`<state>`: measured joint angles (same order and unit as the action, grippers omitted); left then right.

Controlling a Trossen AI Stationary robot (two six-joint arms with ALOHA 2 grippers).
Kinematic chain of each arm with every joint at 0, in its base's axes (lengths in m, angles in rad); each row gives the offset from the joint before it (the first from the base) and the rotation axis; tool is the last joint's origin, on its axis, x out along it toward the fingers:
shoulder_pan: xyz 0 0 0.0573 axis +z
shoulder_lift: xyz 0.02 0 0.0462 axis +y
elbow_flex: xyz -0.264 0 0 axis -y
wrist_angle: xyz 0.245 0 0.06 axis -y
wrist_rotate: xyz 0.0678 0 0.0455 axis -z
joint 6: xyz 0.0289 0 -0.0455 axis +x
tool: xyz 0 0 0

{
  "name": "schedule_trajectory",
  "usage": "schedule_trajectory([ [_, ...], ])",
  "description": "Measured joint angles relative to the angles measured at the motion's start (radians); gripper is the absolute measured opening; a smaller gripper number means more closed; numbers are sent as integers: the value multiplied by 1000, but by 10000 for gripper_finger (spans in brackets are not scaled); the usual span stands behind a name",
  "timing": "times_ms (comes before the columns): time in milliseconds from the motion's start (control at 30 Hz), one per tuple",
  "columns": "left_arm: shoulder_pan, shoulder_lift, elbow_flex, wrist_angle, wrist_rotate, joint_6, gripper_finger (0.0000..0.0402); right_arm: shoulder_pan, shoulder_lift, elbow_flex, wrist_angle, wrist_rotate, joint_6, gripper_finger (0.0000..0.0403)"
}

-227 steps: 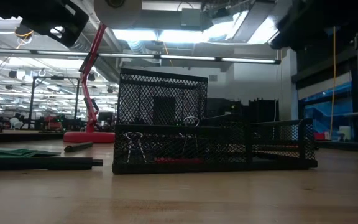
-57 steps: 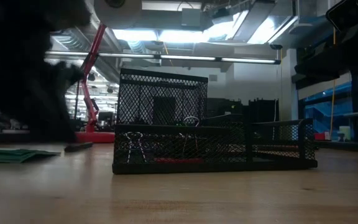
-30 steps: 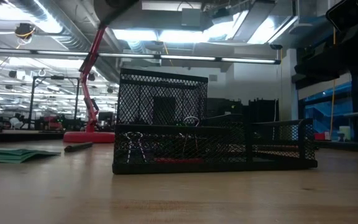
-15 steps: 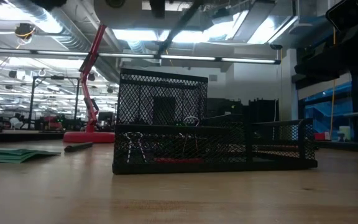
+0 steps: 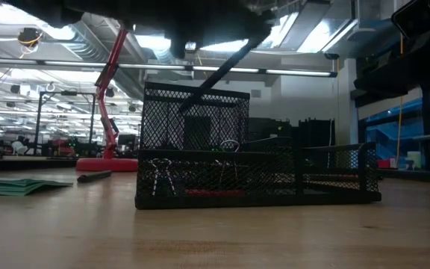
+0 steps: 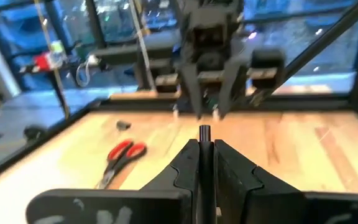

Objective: Pick and place office supplies into organizer
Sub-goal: Put the bottom black pen into the black desk organizer

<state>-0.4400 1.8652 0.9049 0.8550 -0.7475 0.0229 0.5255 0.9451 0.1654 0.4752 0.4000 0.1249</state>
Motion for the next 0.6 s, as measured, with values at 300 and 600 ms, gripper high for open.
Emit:
schedule_trajectory([
  [300, -3, 0, -139, 127, -33, -125, 33, 0, 0, 0, -2, 0, 0, 122],
  [600, -3, 0, -168, 105, 35, -184, 38, 0, 0, 0, -2, 0, 0, 122],
])
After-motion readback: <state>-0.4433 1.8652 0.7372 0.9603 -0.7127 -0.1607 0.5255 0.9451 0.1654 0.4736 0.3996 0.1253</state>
